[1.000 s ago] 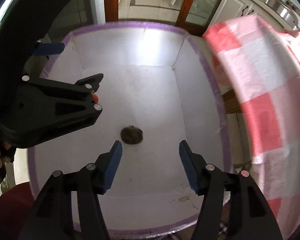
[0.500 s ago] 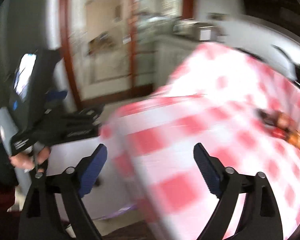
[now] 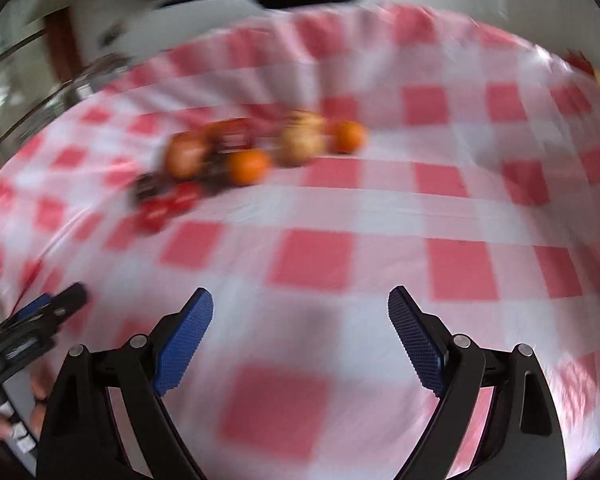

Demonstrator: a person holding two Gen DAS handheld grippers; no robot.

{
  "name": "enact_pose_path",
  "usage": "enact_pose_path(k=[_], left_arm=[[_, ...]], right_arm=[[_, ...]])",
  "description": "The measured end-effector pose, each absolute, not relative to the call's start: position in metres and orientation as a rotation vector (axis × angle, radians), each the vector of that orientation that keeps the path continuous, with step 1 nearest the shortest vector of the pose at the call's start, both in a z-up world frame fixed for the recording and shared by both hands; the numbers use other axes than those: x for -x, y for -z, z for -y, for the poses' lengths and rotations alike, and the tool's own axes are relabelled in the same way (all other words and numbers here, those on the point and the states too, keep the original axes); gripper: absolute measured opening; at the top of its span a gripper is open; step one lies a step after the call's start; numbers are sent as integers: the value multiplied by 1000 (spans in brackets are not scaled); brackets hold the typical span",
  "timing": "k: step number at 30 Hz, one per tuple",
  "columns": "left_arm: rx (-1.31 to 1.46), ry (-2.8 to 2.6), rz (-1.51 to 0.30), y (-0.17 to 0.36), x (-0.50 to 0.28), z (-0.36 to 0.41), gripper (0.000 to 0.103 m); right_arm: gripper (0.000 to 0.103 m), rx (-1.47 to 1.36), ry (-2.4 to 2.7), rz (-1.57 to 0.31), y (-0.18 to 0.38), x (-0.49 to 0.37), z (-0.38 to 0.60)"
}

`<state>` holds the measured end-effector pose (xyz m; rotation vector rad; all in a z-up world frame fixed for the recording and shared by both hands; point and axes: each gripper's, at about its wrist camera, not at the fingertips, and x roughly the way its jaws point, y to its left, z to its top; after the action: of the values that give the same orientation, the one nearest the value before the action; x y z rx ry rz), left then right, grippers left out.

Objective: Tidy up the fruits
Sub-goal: 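Move both open grippers back over the fruit cluster on the tablecloth, then grasp the striped yellow melon with the right gripper while the left grasps a red tomato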

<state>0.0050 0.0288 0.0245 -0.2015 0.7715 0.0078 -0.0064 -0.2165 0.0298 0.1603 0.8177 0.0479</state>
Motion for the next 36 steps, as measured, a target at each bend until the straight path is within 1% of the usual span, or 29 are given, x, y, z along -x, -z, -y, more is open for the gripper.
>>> enact_pose_path(k=[3,5,7,9,14,19,22,23,24,28,33,36], left_arm=[[211,13,-739,-28,-24,-19,101],[248,53,-758,-27,-30,-23,101],[288,68,-755,-27,-30,-28,101],[334,94,-739,-28,-26,-35,101],[380,81,-719,-28,-25,-42,101],[381,84,-717,-30,-25,-43,101],[382,86,-717,-29,-25,-44,101],[383,84,-717,-29,-25,-44,101],[385,83,-717,-29,-25,-44,101],[386,75,-720,-29,-24,-46,101],[382,70,-729,-28,-23,-45,101],[359,63,-746,-27,-24,-41,101]], right_arm=[[86,-191,-33,-841,-24,-18,233],[84,-217,-42,-844,-22,-40,242],[78,-248,-56,-851,-20,-65,243],[69,-285,-75,-868,-17,-89,242],[65,-430,-105,-856,-17,-133,233],[62,-439,-42,-847,-21,-157,220],[56,-380,15,-854,-20,-169,212],[50,-356,33,-856,-20,-172,209],[47,-329,52,-860,-20,-173,207],[47,-301,70,-852,-23,-154,208],[47,-442,74,-788,-22,-99,240],[47,-541,81,-753,-18,-80,257]])
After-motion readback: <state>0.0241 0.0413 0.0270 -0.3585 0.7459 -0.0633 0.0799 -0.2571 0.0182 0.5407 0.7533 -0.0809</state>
